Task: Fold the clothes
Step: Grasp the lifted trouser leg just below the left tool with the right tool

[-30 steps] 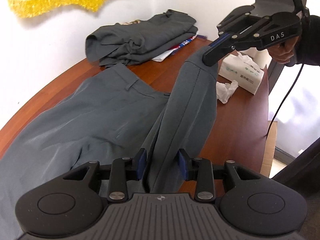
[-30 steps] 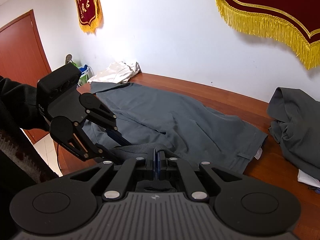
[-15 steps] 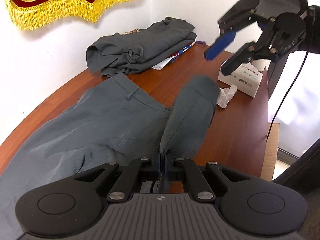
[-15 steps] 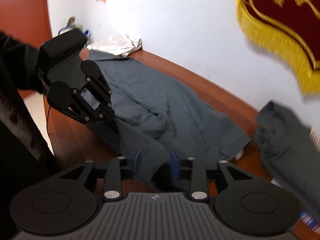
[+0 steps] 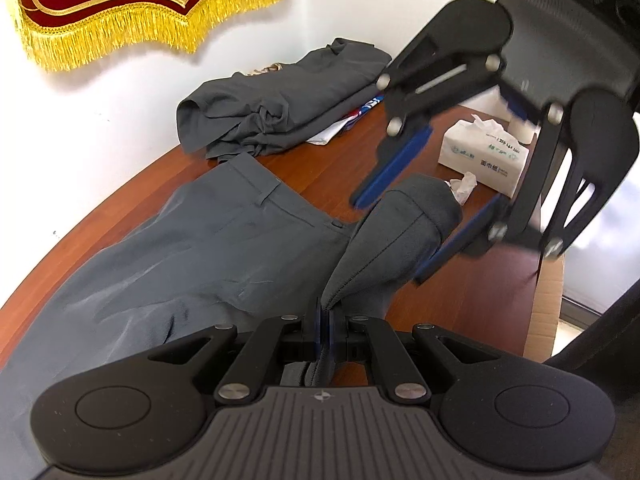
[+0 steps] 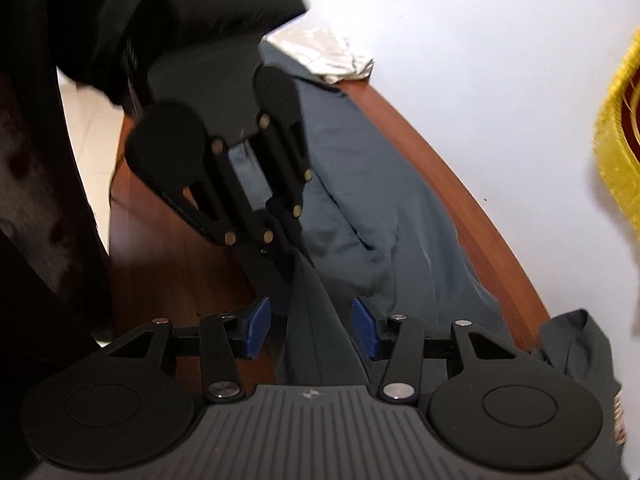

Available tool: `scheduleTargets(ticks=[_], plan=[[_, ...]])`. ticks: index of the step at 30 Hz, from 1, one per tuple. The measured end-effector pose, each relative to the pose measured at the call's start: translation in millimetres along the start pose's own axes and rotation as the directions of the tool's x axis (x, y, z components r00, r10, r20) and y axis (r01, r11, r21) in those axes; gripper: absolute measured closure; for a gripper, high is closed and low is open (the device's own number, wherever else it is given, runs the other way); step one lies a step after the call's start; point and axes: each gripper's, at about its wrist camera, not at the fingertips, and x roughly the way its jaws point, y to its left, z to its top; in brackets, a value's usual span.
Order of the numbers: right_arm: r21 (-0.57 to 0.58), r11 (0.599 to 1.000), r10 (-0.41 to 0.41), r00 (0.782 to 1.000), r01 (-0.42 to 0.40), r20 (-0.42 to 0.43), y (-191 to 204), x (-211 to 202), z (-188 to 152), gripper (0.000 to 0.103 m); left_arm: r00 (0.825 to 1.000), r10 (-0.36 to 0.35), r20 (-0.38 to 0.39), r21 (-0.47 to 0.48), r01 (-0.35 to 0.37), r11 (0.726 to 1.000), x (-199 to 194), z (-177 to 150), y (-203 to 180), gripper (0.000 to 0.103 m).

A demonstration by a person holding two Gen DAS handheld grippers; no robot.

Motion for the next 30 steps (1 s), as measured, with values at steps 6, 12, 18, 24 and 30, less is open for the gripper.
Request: scheduleTargets(ticks=[6, 12, 18, 24, 30], plan=[[-0.069, 0.997, -0.022, 0.999, 0.02, -0.03, 4.5, 18.8, 1.7, 0.066, 1.0, -0.003, 0.006, -0.001, 0.003, 1.0, -2.7, -0.8, -0.5, 0.099], [-0.015, 1.0, 0.0, 0.998, 0.0, -0.06, -4.9, 18.9, -2.7, 0.097, 1.0, -0.013, 0.01, 0.001, 0.013, 1.0, -3.9, -3.5, -2.5, 0.099], [-0.043, 0.998, -0.042, 0.996, 0.038, -0.082, 5.3, 11.6, -14.0, 0.075, 1.0, -0.01, 0.015, 0.004, 0.01, 1.0, -3.5, -1.1, -5.2, 0.099], [-0.008, 0.998, -0.064, 0.993, 0.064, -0.103, 6.3, 10.8, -28.1, 0.077, 1.0, -0.013, 0.015, -0.009, 0.014, 1.0, -3.5, -1.0, -1.2, 0.099], [0.038, 0.997, -0.059, 0.991, 0.064, -0.118, 1.1, 3.2, -31.5, 0.094, 1.0, -0.029, 0.012, 0.006, 0.029, 1.0, -0.4, -1.0, -6.5, 0.099]])
